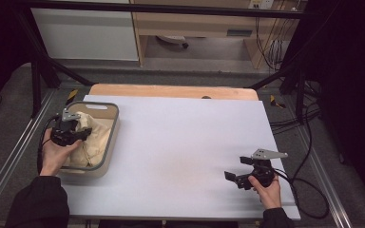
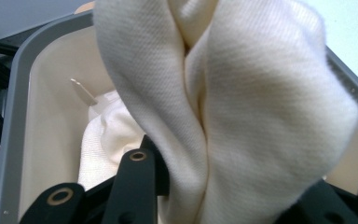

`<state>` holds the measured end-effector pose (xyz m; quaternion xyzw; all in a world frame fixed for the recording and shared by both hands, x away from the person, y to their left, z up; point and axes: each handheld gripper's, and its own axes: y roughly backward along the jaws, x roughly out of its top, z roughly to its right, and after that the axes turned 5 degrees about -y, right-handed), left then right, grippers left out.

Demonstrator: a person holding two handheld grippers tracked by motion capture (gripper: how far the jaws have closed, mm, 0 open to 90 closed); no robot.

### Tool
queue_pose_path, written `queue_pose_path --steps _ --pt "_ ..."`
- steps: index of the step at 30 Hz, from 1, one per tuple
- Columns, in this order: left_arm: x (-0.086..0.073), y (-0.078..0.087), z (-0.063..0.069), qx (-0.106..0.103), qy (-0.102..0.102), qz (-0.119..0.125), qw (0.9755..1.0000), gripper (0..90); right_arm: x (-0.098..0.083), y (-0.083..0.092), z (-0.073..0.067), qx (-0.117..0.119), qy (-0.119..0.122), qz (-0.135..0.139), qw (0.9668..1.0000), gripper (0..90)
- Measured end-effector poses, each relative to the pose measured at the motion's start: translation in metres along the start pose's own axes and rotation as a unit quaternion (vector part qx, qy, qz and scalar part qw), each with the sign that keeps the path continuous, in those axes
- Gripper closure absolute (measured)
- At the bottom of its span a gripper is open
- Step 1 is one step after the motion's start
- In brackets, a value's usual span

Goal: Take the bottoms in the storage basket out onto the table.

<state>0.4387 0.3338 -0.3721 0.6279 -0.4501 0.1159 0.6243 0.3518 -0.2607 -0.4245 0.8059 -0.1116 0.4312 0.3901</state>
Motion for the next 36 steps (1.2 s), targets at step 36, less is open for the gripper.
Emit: queue_pose_path --steps 36 --pt "-0.009 0.022 -0.006 0.002 0.035 0.061 0.9975 66.7 0.0 0.0 0.0 0.0 -0.001 0.0 1.0 0.6"
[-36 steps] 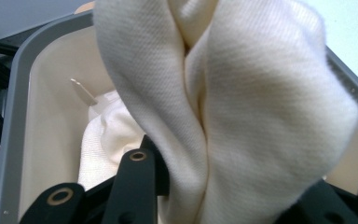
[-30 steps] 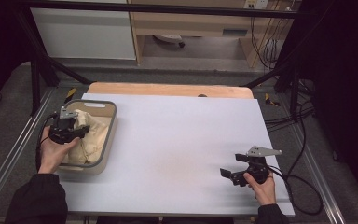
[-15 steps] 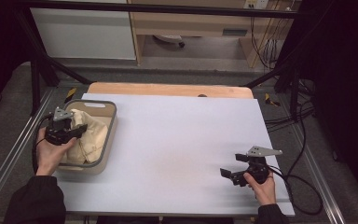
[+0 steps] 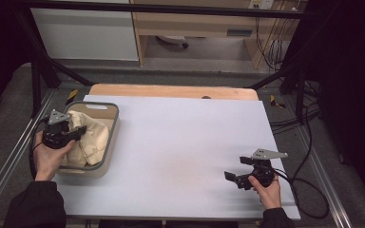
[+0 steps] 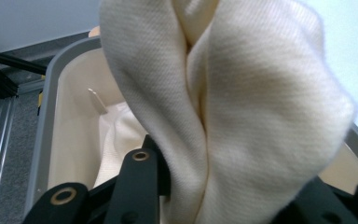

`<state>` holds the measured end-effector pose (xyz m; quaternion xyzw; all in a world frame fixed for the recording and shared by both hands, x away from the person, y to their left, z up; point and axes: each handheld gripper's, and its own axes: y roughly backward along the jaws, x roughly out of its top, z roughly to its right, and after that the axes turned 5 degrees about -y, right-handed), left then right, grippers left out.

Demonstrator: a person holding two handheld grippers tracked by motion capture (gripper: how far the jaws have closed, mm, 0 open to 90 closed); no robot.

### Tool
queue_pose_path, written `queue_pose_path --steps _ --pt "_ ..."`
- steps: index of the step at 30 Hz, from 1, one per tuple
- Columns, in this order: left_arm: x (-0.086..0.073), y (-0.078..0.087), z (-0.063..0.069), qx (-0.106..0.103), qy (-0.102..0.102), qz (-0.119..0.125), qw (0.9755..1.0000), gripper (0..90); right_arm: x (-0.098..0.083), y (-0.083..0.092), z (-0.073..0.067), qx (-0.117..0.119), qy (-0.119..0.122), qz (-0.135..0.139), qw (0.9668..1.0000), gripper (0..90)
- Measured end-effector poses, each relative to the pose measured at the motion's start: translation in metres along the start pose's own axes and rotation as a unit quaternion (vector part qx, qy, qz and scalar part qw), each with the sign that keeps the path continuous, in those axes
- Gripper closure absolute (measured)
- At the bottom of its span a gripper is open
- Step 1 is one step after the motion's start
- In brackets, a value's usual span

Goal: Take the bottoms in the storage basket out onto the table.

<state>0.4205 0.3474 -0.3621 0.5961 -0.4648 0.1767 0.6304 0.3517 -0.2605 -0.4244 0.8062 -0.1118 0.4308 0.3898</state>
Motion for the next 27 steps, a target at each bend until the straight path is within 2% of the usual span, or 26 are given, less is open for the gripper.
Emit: queue_pose_path --steps 15,27 --pt "-0.004 0.011 -0.003 0.002 0.018 0.027 0.9995 66.9 0.0 0.0 0.0 0.0 0.001 -0.001 1.0 0.5" --pt "-0.005 0.022 -0.004 0.008 0.03 0.057 0.9979 67.1 0.0 0.0 0.0 0.0 0.0 -0.001 1.0 0.5"
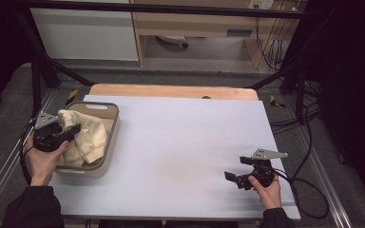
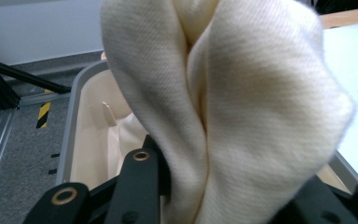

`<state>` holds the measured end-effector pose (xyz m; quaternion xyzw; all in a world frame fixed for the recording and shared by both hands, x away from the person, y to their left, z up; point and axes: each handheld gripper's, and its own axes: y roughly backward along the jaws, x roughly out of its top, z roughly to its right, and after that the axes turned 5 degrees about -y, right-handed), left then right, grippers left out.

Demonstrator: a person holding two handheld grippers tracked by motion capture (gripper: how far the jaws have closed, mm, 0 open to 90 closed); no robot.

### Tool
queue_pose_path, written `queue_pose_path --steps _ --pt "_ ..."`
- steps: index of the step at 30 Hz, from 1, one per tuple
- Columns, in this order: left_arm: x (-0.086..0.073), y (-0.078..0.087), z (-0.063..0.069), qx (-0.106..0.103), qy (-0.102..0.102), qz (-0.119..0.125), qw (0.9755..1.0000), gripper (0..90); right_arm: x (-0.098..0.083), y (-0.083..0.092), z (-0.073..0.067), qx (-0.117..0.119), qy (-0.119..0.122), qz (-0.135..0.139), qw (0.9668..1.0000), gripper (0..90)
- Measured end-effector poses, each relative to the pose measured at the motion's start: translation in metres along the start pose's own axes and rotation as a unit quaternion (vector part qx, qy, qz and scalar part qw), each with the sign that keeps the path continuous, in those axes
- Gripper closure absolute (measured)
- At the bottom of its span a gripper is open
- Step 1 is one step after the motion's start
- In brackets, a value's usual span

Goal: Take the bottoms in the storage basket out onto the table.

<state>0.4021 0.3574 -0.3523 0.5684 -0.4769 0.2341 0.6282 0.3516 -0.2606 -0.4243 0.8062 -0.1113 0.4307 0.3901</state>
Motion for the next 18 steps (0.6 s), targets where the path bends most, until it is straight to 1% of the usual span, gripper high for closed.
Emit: queue_pose_path --steps 10,18 --pt "0.0 0.007 0.0 0.003 0.01 0.02 0.9998 67.3 0.0 0.0 0.0 0.0 0.001 -0.001 1.0 0.5" --pt "0.004 0.013 0.002 0.002 0.012 0.033 0.9994 67.4 0.0 0.0 0.0 0.0 0.001 0.0 1.0 0.6"
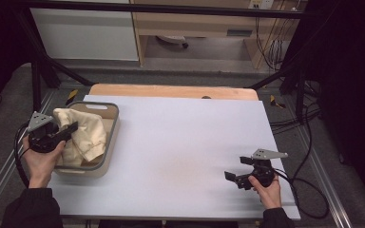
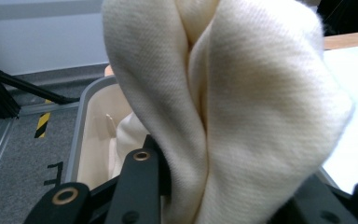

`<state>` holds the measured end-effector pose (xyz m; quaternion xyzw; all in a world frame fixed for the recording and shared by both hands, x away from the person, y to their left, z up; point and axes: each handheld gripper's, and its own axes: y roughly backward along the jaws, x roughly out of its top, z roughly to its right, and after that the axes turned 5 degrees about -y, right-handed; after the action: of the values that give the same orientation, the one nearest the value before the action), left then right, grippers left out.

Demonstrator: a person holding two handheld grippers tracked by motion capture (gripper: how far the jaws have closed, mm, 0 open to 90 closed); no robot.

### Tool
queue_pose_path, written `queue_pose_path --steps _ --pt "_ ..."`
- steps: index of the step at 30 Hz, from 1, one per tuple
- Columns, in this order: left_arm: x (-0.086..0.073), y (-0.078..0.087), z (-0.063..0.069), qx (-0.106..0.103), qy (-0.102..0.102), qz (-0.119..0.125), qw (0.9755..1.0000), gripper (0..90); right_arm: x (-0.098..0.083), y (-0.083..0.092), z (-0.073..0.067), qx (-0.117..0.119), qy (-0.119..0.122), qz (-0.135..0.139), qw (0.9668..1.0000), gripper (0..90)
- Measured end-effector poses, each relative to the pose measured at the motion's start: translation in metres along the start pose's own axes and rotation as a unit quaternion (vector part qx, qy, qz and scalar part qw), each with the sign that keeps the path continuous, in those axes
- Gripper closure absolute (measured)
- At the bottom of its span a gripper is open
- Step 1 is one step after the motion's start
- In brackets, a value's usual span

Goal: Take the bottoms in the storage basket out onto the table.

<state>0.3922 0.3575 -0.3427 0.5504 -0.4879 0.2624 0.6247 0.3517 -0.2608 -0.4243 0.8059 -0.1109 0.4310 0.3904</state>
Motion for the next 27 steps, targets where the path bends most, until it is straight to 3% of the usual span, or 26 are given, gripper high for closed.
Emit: queue_pose_path --steps 27 --pt "0.012 0.016 0.01 -0.003 0.008 0.053 0.9985 67.8 0.0 0.0 0.0 0.0 0.0 0.0 1.0 0.5"
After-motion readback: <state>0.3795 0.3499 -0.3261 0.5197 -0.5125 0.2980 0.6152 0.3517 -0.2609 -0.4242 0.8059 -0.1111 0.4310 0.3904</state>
